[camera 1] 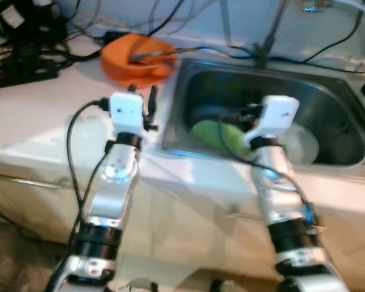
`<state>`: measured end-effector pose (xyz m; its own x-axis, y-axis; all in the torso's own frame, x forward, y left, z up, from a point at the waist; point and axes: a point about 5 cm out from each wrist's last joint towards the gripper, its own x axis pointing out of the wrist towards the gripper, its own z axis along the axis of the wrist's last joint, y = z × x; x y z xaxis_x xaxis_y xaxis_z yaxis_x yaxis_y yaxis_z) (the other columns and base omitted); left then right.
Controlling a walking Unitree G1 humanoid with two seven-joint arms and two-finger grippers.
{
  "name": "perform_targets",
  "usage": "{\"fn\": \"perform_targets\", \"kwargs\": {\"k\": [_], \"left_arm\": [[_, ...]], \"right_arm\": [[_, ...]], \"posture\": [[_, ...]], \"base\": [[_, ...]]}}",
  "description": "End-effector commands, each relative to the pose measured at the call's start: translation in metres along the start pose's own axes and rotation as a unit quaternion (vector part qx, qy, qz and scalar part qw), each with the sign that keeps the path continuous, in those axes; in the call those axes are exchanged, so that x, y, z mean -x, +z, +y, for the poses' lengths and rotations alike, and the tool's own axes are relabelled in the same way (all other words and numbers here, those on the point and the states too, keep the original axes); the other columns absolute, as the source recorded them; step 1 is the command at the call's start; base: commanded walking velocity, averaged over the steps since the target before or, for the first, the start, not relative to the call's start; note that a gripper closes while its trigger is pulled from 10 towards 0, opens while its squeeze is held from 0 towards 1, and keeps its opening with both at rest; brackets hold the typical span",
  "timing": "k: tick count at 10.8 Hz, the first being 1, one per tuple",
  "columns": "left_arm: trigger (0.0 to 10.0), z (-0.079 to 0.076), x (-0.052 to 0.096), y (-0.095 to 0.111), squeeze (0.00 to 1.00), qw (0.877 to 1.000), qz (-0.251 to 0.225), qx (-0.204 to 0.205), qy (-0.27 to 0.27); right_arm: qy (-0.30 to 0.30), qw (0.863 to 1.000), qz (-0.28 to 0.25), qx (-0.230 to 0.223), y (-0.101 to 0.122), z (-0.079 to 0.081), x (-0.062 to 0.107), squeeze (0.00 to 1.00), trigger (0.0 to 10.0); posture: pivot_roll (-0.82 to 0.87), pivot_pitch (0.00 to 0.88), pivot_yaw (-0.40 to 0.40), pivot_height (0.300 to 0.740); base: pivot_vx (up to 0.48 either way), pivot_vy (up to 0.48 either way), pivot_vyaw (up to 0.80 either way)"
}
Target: Kitchen organization
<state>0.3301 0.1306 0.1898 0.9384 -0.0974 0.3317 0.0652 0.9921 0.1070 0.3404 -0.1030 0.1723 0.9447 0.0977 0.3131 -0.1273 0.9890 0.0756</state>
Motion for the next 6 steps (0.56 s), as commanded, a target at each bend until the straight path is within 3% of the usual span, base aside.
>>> {"fn": "perform_targets", "kwargs": {"k": [1,3,6], "left_arm": [[10.0,-0.0065,-0.0007,0.0009,0.0,1.0,-0.004,0.003,-0.007],[10.0,-0.0055,-0.0014,0.0002,0.0,1.0,-0.001,0.001,-0.006],[10.0,-0.0103,-0.0015,-0.0045,0.0,1.0,0.019,0.006,-0.018]], "right_arm": [[-0.011,1.0,-0.004,0.007,0.0045,-0.0089,0.0001,0.0,10.0],[-0.013,1.0,-0.001,-0.006,0.004,-0.0074,-0.0002,0.0,10.0],[-0.019,1.0,0.004,-0.001,0.003,-0.0087,-0.0003,0.0,10.0]], "posture": [[0.05,0.052,-0.045,0.74],[0.06,0.055,-0.046,0.74],[0.06,0.07,-0.04,0.74]], "base": [[0.0,0.48,0.0],[0.0,0.48,-0.66],[0.0,0.0,0.0]]}}
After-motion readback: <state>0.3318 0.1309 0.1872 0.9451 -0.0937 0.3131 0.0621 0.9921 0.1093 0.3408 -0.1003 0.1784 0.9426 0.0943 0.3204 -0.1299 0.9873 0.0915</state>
